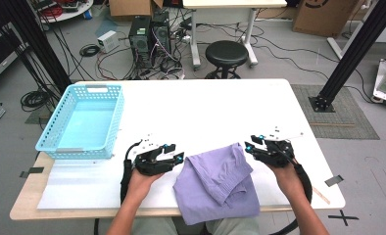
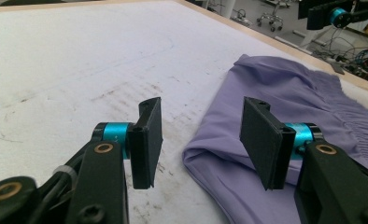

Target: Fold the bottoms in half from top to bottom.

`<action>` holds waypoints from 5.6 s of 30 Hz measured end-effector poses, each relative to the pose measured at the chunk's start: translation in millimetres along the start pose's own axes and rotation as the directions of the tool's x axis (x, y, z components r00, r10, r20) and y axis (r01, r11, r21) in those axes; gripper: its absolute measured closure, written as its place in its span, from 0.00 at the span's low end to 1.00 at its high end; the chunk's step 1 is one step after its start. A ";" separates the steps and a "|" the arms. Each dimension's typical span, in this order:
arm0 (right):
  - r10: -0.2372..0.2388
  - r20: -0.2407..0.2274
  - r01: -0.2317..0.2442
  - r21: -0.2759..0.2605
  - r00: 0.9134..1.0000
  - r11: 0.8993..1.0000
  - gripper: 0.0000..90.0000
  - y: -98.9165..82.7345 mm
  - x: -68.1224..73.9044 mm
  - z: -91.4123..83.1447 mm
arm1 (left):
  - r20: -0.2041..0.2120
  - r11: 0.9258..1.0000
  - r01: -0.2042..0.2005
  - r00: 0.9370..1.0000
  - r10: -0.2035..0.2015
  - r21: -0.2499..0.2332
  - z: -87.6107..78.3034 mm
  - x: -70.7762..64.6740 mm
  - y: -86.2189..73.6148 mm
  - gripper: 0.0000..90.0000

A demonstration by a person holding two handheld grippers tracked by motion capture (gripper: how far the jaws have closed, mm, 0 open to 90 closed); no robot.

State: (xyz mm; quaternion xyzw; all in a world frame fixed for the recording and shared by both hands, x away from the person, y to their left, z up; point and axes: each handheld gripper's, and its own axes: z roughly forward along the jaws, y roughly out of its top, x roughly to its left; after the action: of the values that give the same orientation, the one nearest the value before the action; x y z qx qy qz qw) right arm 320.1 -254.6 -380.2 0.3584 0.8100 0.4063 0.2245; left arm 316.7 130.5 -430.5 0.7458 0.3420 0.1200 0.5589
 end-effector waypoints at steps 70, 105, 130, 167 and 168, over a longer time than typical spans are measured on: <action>-0.018 -0.195 0.048 0.153 0.981 0.987 0.58 -14.2 85.6 70.3 | -0.170 0.996 0.069 0.984 -0.060 0.048 29.0 29.3 21.7 0.46; 0.102 -0.140 -0.088 0.097 0.985 0.991 0.58 -31.7 32.8 33.1 | -0.136 0.977 0.135 0.984 -0.113 0.165 41.3 30.0 5.3 0.52; 0.123 -0.115 -0.102 0.170 0.986 0.980 0.95 -7.3 -18.5 89.8 | -0.100 0.976 0.107 0.991 -0.090 0.188 64.0 43.4 15.5 0.95; 0.032 -0.213 -0.006 0.121 0.977 0.993 0.49 8.4 44.7 110.2 | -0.159 0.992 0.123 0.979 -0.124 -0.018 48.0 74.1 29.2 0.31; 0.030 -0.211 -0.003 0.126 0.977 0.992 0.49 7.9 46.6 111.0 | -0.162 0.993 0.118 0.979 -0.120 -0.020 46.9 73.5 28.8 0.31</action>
State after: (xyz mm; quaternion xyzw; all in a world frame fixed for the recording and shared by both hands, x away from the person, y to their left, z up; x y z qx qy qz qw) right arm 366.0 -160.7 -440.3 0.3330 0.8501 0.3927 0.1104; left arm 408.0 138.5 -435.3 0.7087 0.4300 0.1489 0.5392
